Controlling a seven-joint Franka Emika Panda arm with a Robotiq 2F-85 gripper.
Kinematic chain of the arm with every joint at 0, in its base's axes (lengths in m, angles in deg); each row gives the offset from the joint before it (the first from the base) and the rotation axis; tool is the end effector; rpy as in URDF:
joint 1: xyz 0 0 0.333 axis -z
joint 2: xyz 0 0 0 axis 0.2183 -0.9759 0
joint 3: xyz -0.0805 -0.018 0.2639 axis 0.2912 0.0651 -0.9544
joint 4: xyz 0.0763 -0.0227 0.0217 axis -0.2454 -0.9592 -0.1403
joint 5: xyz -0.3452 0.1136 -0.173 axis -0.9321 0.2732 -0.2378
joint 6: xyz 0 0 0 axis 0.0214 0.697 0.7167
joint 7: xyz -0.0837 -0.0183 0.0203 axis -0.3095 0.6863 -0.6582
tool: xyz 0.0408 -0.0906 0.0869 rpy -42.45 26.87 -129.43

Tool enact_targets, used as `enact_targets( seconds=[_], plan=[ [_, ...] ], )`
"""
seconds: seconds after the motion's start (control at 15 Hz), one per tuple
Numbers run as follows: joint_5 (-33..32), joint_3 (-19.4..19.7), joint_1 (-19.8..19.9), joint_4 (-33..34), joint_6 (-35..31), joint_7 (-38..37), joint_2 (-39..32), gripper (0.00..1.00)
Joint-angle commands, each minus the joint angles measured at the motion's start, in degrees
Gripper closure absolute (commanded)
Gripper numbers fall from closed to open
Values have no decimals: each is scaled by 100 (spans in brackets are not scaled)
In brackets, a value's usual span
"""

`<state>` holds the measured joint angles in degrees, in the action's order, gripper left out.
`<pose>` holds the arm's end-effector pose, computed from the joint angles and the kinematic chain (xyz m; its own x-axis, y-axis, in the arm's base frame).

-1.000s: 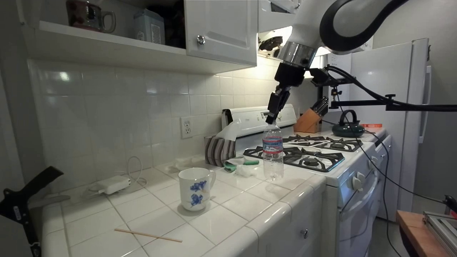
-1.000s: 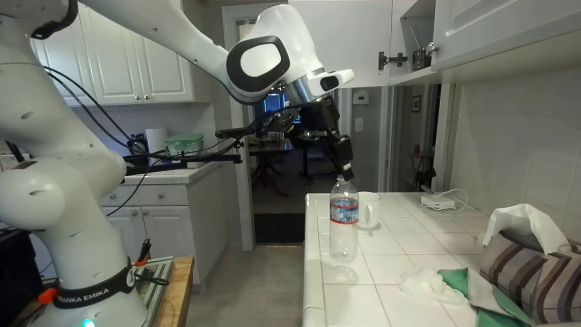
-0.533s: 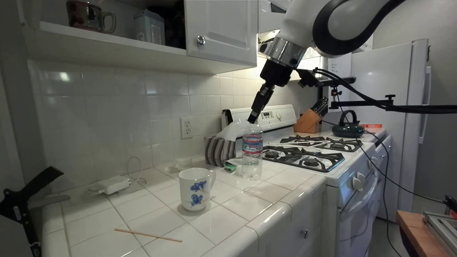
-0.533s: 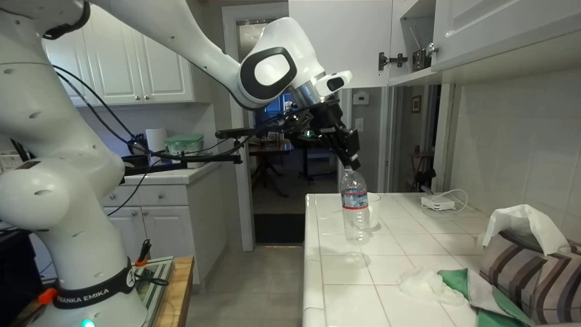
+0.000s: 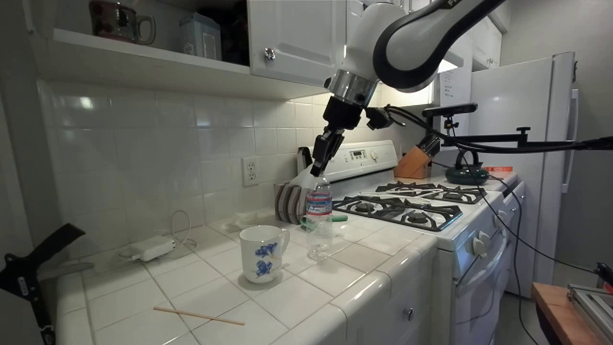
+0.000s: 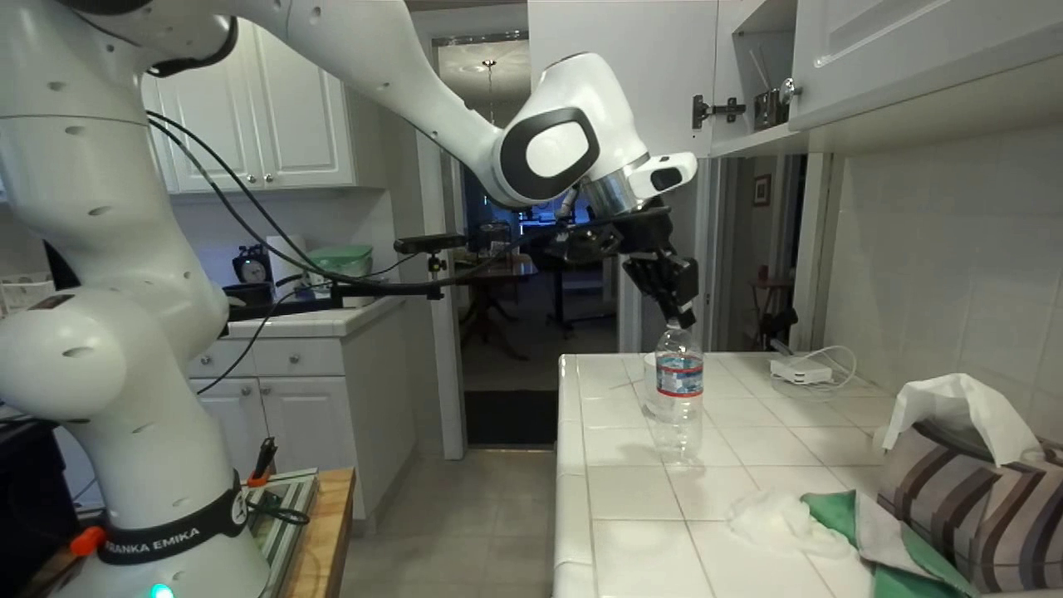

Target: Move the bottle to the left. Then, open the right door of the wall cabinet, retrieve a cup, and place it on the counter.

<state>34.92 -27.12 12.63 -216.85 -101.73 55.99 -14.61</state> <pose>0.5756 -0.0083 0.3727 0.8908 0.0739 0.4484 0.0471 -0.9964 0.0706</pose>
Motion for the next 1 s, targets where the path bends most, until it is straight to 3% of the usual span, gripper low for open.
enact_targets(
  seconds=[0.0,0.87,0.93],
  plan=[
    [369,-37,-14,511,169,-39,-419,93],
    [273,-16,14,726,28,-188,-669,92],
    [253,-14,14,720,19,-199,-668,79]
  ],
)
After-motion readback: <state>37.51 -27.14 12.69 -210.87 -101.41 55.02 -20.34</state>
